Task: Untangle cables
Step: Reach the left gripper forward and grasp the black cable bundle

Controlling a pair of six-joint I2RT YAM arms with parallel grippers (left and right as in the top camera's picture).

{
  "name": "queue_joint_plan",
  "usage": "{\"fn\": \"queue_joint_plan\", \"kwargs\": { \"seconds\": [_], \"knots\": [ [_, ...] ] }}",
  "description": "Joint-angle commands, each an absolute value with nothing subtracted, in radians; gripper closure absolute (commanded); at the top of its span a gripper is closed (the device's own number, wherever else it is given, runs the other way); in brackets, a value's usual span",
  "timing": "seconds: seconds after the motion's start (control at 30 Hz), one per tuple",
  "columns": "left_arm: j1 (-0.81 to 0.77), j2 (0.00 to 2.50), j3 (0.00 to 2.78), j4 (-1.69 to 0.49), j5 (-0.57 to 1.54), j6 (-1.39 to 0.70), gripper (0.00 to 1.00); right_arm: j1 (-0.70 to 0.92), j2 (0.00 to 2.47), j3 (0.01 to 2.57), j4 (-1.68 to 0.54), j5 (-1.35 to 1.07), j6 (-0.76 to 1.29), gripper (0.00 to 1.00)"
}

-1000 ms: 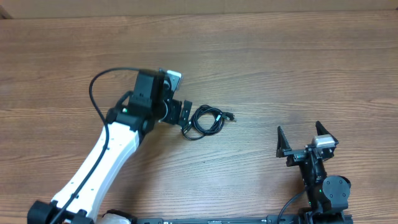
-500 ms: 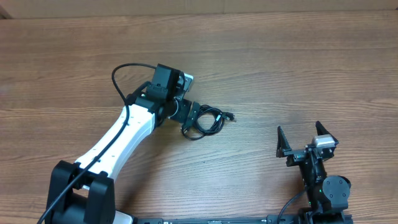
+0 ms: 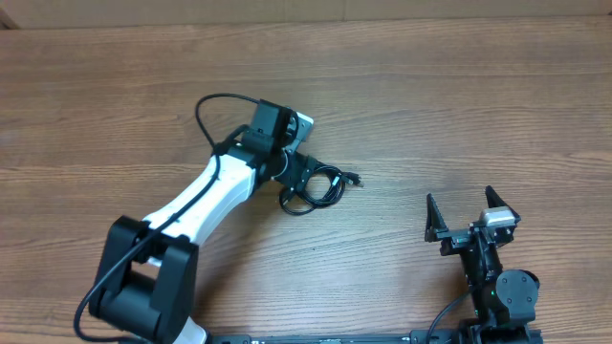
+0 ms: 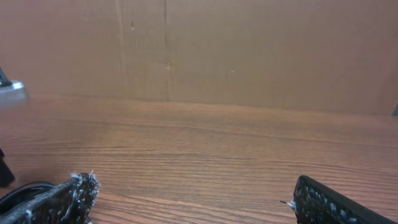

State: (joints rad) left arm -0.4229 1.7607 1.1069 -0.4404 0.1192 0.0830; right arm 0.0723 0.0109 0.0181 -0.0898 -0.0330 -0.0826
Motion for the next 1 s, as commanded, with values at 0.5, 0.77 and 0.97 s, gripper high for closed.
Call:
{"fn": "queue_joint_plan", "kwargs": {
  "seconds": [0.5, 0.77, 0.97],
  "knots": [
    [-0.455, 1.885, 1.121, -0.487, 0.132, 0.107, 0.59, 0.07, 0.003, 0.008, -0.083, -0.02, -0.087, 0.0],
    [-0.455, 1.885, 1.121, -0.493, 0.156, 0.108, 0.96, 0.07, 0.003, 0.008, -0.083, -0.02, -0.087, 0.0],
    [-0.455, 1.872, 1.149, -0.505, 0.193, 0.108, 0.96, 0.07, 0.003, 0.008, -0.083, -0.021, -0.087, 0.0]
  ]
}}
